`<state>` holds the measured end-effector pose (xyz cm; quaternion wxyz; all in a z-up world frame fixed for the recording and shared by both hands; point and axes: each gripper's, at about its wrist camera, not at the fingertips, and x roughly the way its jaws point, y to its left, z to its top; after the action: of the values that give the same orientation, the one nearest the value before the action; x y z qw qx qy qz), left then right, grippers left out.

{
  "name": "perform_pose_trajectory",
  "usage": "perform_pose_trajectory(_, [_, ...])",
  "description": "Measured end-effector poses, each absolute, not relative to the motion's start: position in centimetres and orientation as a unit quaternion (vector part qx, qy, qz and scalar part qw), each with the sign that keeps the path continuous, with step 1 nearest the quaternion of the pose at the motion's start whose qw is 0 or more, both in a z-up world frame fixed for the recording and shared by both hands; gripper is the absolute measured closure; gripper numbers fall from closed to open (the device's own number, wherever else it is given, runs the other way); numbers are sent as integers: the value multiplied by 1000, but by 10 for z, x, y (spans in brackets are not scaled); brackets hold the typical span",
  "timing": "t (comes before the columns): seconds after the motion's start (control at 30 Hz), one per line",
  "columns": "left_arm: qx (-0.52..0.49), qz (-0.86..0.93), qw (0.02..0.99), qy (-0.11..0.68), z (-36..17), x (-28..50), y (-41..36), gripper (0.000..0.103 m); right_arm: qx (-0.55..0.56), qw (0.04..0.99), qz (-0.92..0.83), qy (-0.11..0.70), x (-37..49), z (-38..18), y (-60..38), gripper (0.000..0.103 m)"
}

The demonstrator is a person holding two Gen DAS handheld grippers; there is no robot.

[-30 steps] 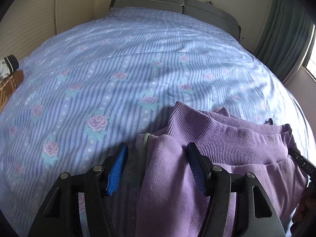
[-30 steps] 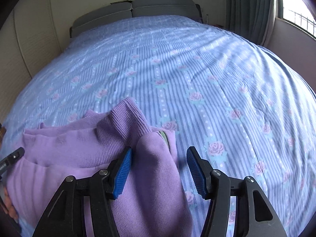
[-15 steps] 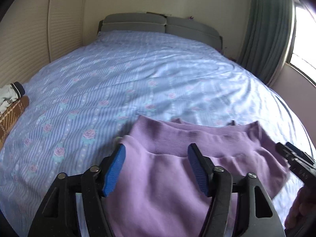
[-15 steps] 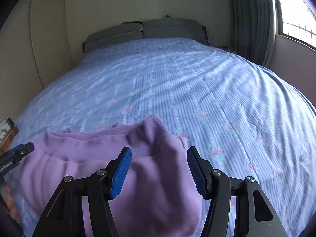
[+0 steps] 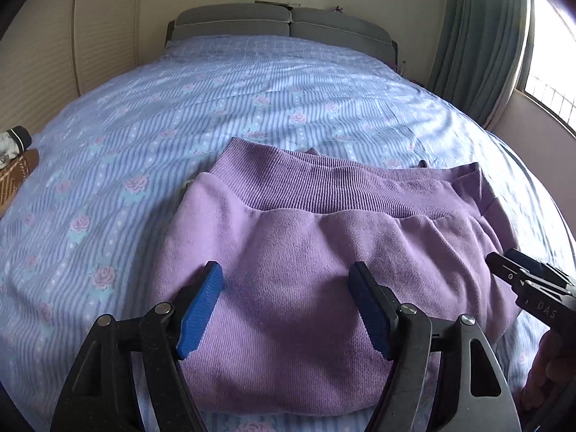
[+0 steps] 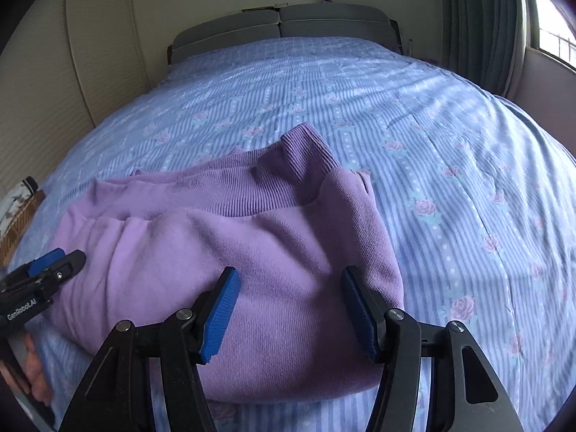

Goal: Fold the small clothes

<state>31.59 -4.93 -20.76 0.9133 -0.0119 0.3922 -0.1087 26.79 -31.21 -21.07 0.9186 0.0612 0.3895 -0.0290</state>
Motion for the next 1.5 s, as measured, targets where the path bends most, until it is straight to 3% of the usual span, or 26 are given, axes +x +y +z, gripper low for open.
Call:
perform_pose_trajectory(0.27, [-15,-104,913,395,-180,295,-44,31,91,920,-44,379,254,-185,-315,43])
perform_pose_trajectory(0.5, [-12,-104,918,383,-145,252,-38,26,159,915,-59,367,201,-161,-336,36])
perform_pose_trajectory(0.9, [-13,-114,916,384,-124,190,-32,23,148,921,-70,352,130,-130,-330,36])
perform_pose_trajectory(1.23, [-17,-98,917,387,-128,174,-29,22,173,922,-66,340,111,-130,-340,36])
perform_pose_trajectory(1.5, [-15,-85,918,387,-133,186,-35,22,280,895,-45,343,132,-165,-353,36])
